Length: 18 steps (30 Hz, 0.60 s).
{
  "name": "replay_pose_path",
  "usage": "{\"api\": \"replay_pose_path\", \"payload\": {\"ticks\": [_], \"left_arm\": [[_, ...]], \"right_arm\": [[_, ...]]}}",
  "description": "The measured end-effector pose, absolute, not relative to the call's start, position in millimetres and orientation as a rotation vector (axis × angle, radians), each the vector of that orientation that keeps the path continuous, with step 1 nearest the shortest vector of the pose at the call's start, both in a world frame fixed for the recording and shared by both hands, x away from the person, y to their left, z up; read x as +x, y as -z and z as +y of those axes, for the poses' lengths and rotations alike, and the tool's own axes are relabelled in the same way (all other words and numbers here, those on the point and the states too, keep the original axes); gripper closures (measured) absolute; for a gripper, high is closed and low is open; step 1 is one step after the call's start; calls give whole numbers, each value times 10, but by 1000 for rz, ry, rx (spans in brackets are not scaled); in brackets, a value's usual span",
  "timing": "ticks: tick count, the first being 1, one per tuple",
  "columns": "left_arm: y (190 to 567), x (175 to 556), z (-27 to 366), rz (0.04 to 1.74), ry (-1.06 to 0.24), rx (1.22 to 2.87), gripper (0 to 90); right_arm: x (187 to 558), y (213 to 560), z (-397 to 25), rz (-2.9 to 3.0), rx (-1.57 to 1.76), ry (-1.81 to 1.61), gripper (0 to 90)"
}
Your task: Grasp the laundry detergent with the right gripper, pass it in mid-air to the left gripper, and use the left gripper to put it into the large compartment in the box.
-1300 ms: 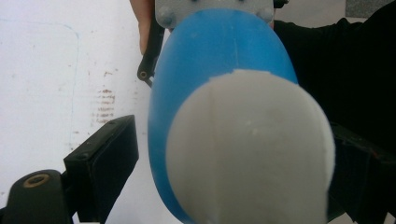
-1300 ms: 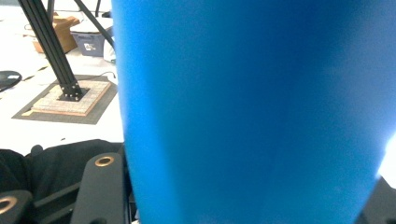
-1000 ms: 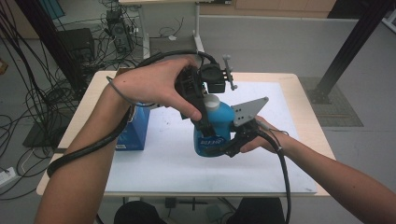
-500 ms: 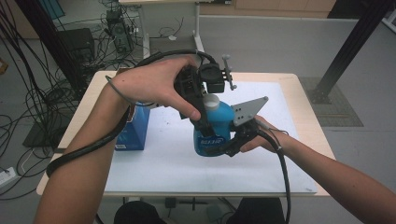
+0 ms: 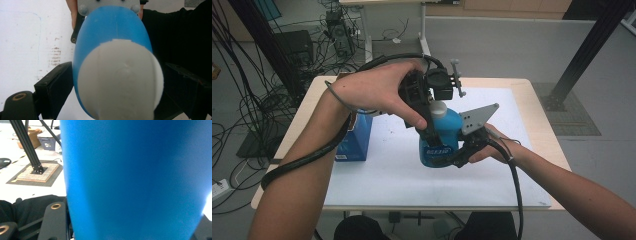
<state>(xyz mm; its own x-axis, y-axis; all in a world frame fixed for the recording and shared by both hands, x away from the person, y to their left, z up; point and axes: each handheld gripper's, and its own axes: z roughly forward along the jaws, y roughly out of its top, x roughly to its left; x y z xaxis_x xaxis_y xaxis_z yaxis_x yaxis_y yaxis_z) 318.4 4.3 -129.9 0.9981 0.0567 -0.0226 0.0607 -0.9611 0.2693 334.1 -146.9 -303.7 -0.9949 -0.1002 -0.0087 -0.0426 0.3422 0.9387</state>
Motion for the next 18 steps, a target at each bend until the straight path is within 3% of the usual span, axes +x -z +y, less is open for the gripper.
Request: {"api": "replay_pose_path", "payload": {"ticks": [18], "left_arm": [[1288, 3170, 50, 84, 19, 2871, 119]], "right_arm": [[3339, 3040, -1461, -2530, 135, 1767, 406]]}}
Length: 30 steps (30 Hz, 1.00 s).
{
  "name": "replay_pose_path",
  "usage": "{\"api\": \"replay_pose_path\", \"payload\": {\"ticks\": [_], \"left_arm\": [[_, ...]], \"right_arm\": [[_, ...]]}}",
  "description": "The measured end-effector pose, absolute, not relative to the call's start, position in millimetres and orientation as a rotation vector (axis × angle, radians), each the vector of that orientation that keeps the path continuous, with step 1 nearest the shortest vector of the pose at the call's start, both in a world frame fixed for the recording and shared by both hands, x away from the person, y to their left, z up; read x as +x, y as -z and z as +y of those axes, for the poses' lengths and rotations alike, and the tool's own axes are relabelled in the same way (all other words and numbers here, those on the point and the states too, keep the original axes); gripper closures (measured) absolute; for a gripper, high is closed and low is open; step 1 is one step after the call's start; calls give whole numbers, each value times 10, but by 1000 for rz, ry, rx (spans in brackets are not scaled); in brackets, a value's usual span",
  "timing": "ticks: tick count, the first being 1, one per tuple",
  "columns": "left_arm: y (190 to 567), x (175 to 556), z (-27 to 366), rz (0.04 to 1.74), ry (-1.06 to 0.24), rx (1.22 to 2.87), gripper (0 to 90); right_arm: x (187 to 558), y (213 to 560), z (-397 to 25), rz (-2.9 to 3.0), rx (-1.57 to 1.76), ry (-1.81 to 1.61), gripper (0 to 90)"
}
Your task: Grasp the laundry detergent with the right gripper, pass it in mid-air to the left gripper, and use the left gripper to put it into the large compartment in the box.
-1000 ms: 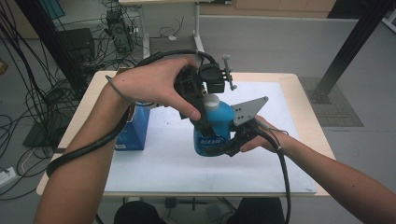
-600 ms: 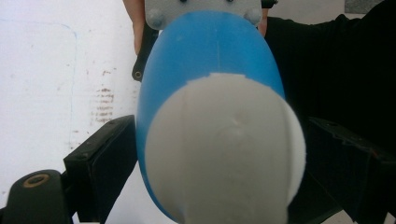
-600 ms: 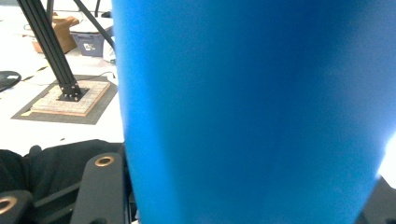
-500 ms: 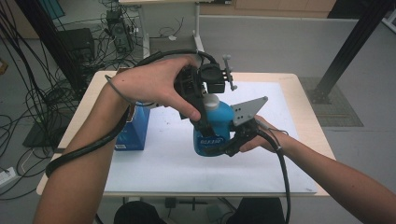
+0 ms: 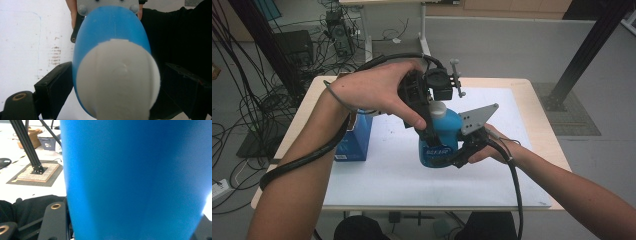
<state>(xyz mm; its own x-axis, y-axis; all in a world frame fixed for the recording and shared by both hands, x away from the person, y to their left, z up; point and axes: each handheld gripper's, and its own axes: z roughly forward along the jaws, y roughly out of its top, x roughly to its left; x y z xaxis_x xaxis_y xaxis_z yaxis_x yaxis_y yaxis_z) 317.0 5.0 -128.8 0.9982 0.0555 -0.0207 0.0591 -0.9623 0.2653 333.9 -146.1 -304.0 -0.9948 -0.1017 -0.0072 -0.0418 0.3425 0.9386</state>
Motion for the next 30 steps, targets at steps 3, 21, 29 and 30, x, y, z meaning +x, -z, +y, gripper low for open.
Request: {"api": "replay_pose_path", "payload": {"ticks": [3, 21, 29, 30], "left_arm": [[1278, 3171, 52, 82, 18, 2875, 119], [1268, 3159, 39, 80, 14, 2886, 119], [1275, 3163, 11, 73, 11, 2901, 119], [1279, 3167, 5, 76, 11, 2905, 119]], "right_arm": [[3340, 3039, -1460, -2531, 135, 1768, 406], [3347, 3035, -1458, -2528, 134, 1768, 406], [3356, 3032, -1449, -2529, 136, 1768, 406], [3356, 3031, -1447, -2529, 139, 1768, 406]]}}
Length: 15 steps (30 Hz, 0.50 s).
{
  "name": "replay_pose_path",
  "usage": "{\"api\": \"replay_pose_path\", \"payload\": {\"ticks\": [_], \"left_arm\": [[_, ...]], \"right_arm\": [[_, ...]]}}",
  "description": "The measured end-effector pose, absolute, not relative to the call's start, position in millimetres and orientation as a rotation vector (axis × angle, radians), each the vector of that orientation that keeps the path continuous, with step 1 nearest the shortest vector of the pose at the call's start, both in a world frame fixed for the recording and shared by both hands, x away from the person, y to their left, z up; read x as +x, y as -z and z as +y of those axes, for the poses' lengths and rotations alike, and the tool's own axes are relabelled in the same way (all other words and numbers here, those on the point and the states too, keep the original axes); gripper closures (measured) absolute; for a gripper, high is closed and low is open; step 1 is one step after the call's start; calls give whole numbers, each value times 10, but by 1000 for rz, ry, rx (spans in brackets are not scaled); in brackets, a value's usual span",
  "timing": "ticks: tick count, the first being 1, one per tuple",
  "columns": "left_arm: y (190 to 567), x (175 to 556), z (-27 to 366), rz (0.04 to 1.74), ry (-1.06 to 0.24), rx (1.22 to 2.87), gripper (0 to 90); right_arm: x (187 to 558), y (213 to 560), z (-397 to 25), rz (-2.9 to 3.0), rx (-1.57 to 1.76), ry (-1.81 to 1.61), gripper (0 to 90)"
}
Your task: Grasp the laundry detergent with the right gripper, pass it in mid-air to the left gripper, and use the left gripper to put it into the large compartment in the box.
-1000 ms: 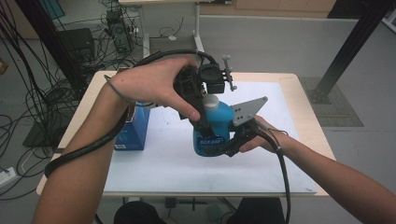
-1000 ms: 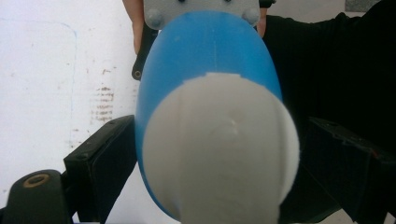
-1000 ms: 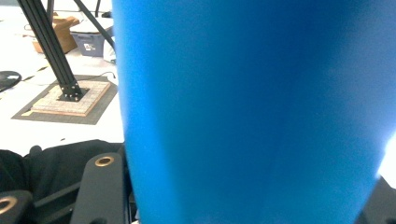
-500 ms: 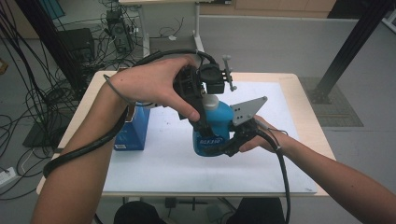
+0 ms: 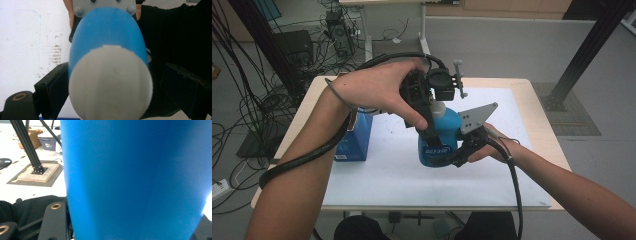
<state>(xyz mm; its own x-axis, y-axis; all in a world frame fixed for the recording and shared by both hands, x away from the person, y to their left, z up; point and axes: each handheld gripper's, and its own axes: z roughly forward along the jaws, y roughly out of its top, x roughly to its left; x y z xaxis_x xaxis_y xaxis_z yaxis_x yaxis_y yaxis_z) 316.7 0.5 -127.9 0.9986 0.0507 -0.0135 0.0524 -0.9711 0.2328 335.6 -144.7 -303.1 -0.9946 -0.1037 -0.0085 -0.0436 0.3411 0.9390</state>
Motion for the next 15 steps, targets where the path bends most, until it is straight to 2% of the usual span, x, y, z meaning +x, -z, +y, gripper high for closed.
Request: {"api": "replay_pose_path", "payload": {"ticks": [15], "left_arm": [[1320, 3215, -64, 90, 28, 2942, 160]], "right_arm": [[3340, 3004, -1412, -2532, 161, 1766, 406]]}}
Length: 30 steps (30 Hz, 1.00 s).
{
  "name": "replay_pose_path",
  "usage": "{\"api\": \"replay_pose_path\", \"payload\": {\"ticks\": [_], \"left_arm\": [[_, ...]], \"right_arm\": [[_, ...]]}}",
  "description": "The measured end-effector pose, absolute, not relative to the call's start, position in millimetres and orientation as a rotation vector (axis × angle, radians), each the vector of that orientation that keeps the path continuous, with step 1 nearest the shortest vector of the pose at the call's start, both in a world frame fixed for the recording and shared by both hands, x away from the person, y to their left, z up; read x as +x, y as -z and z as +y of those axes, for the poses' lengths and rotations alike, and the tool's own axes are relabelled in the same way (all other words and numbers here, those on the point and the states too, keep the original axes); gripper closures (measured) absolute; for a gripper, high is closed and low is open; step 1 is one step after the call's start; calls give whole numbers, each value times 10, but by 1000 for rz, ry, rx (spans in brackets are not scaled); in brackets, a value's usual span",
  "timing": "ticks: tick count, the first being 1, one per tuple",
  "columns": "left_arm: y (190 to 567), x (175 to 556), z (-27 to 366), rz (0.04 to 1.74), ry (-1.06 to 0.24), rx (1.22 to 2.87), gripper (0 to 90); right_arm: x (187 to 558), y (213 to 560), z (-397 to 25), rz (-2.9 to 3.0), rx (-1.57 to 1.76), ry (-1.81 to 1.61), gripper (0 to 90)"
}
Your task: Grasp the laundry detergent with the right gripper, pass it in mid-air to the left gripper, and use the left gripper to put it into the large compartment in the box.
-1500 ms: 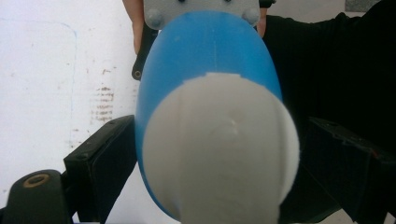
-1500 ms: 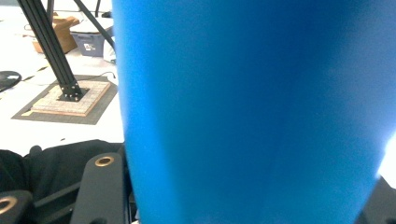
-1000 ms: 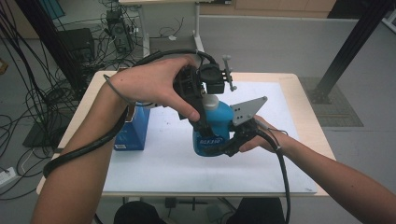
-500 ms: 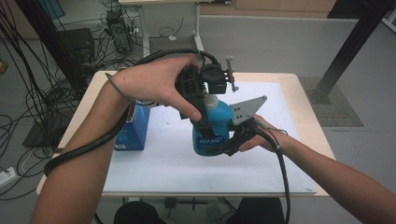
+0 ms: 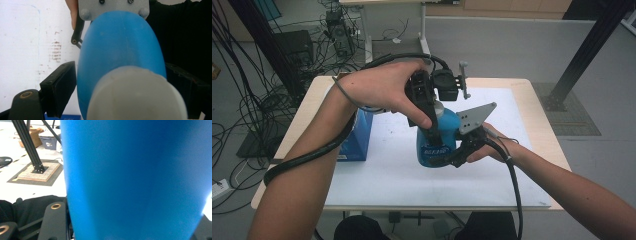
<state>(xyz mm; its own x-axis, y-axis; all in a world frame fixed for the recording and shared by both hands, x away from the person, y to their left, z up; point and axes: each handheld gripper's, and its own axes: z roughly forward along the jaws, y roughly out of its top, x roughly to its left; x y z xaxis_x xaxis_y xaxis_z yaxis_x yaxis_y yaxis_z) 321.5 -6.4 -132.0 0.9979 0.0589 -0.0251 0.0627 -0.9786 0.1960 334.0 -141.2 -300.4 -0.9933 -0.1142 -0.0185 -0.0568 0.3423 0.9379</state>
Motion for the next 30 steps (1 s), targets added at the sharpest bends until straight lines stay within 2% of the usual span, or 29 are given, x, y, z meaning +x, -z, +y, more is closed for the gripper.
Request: {"api": "replay_pose_path", "payload": {"ticks": [7, 14, 30], "left_arm": [[1325, 3221, -81, 102, 24, 2955, 208], [1300, 3232, -74, 118, 33, 2949, 362], [1294, 3234, -89, 143, 27, 2953, 375]], "right_arm": [[3340, 3006, -1404, -2532, 160, 1764, 406], [3340, 3006, -1397, -2530, 162, 1765, 406], [3354, 3011, -1402, -2526, 161, 1770, 406]]}}
